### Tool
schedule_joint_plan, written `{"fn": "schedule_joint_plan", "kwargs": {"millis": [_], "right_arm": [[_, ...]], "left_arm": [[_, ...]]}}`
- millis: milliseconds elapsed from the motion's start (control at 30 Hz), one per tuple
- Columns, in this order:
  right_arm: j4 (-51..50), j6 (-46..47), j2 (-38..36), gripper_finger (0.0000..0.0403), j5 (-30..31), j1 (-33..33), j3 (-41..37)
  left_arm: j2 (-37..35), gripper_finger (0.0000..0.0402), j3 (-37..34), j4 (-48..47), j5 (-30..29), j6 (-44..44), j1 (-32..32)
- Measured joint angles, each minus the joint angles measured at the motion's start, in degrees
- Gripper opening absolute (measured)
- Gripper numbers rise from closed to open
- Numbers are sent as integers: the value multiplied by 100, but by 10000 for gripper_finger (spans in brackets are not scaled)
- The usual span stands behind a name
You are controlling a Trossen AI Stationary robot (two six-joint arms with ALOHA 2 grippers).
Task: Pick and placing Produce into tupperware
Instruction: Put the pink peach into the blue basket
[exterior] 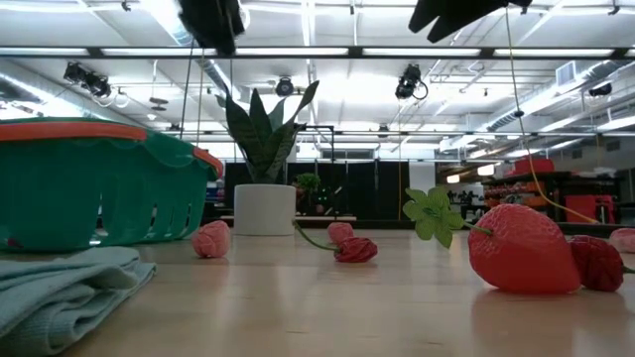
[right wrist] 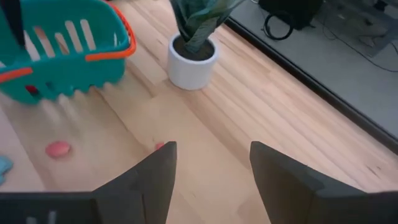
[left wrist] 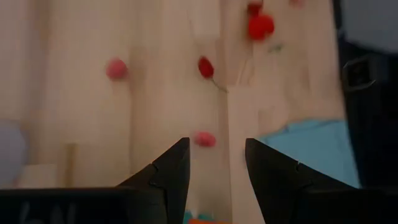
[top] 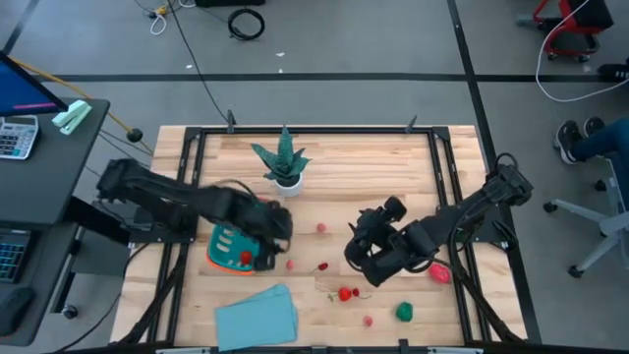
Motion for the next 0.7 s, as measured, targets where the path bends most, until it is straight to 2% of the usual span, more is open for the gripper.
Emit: {"fn": "schedule_joint_plan", "kwargs": {"millis": [400, 700], "right_arm": [[20, 6, 11, 214, -68, 45, -18], [38, -1, 13, 214, -70, 44, -18]], "left_arm": [[1848, 162, -2, 218, 422, -600, -256], [2310, 162, -2, 579, 453, -398, -230]]}}
